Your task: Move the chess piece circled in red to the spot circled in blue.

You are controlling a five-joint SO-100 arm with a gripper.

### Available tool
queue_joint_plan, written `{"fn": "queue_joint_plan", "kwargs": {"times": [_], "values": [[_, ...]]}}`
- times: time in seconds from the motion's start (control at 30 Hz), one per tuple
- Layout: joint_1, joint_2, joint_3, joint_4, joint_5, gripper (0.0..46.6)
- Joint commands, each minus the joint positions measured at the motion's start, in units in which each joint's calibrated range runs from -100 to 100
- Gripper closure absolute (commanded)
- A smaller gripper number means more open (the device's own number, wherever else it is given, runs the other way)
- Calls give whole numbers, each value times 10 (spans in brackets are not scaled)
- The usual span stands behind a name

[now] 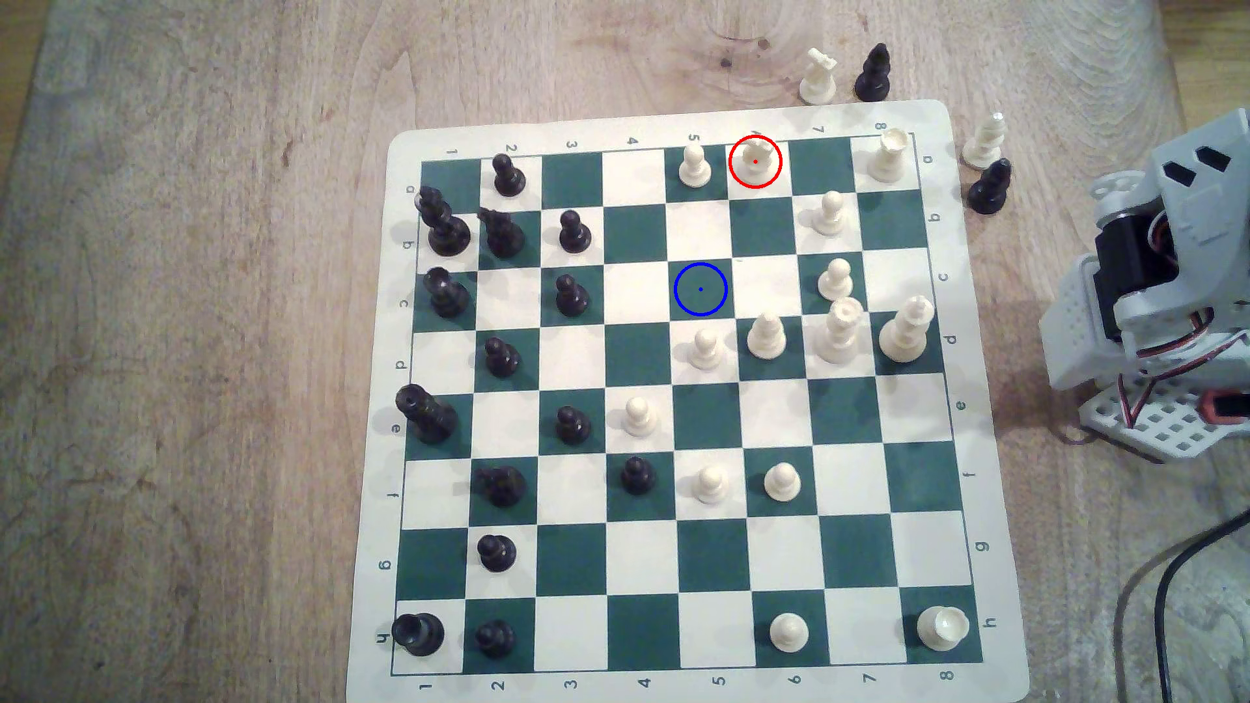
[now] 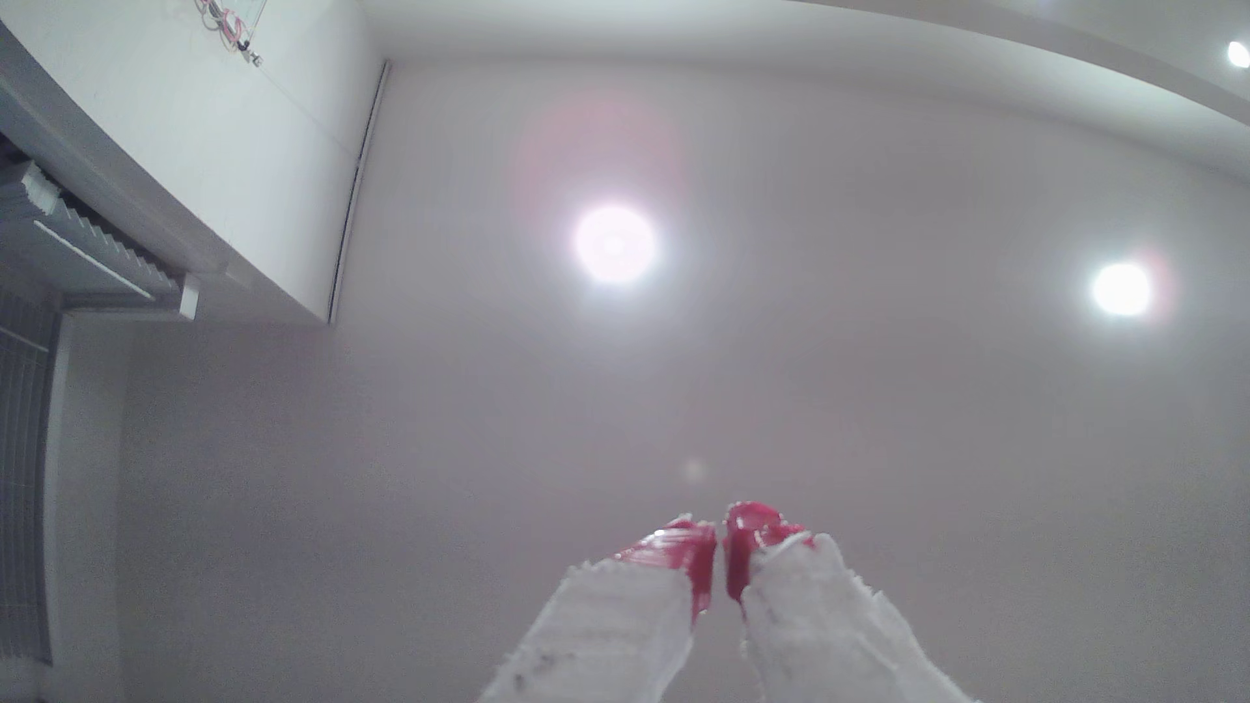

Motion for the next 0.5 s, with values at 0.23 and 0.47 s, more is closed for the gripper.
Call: {"fn": "queue_joint_plan", "kwargs": {"times": [0.23,0.47], "values": [[148,-2,-49,370,0,459],[310,-4,-224,848,-2,459]]}}
